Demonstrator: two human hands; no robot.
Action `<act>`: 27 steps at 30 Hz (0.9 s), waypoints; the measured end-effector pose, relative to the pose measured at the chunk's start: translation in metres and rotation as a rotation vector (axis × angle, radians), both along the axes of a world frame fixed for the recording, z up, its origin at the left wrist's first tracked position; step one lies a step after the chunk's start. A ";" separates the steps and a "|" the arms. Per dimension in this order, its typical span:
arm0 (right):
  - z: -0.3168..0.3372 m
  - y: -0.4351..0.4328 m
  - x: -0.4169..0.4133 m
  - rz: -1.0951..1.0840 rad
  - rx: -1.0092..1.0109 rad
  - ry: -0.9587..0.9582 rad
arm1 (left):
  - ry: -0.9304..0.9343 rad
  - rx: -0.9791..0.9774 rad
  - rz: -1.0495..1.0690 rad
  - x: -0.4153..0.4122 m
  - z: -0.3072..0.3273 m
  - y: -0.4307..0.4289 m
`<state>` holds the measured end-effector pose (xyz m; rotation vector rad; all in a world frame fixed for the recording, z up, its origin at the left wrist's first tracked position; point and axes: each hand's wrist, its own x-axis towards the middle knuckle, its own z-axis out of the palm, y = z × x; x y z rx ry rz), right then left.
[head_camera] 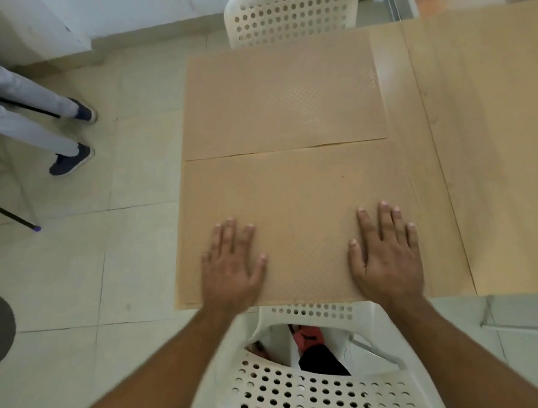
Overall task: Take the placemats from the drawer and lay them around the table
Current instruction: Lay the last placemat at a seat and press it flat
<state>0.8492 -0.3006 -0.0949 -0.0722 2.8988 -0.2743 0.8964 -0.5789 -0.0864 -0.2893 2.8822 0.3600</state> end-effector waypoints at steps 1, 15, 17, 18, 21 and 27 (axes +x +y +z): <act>0.000 0.000 -0.001 0.000 0.003 -0.003 | 0.010 0.003 0.028 0.001 0.000 -0.013; 0.021 -0.160 -0.044 0.246 -0.134 -0.012 | 0.034 0.010 0.026 0.005 -0.010 -0.029; 0.013 -0.186 -0.061 0.280 -0.115 -0.022 | 0.026 0.048 0.028 0.003 -0.008 -0.030; 0.008 -0.193 -0.068 0.282 -0.097 -0.027 | 0.038 0.074 0.048 0.002 -0.007 -0.030; -0.002 -0.197 -0.072 0.277 -0.061 0.004 | 0.133 0.126 0.135 -0.008 -0.003 -0.039; -0.004 -0.196 -0.068 0.269 -0.051 0.108 | 0.041 0.070 0.060 -0.109 -0.003 -0.068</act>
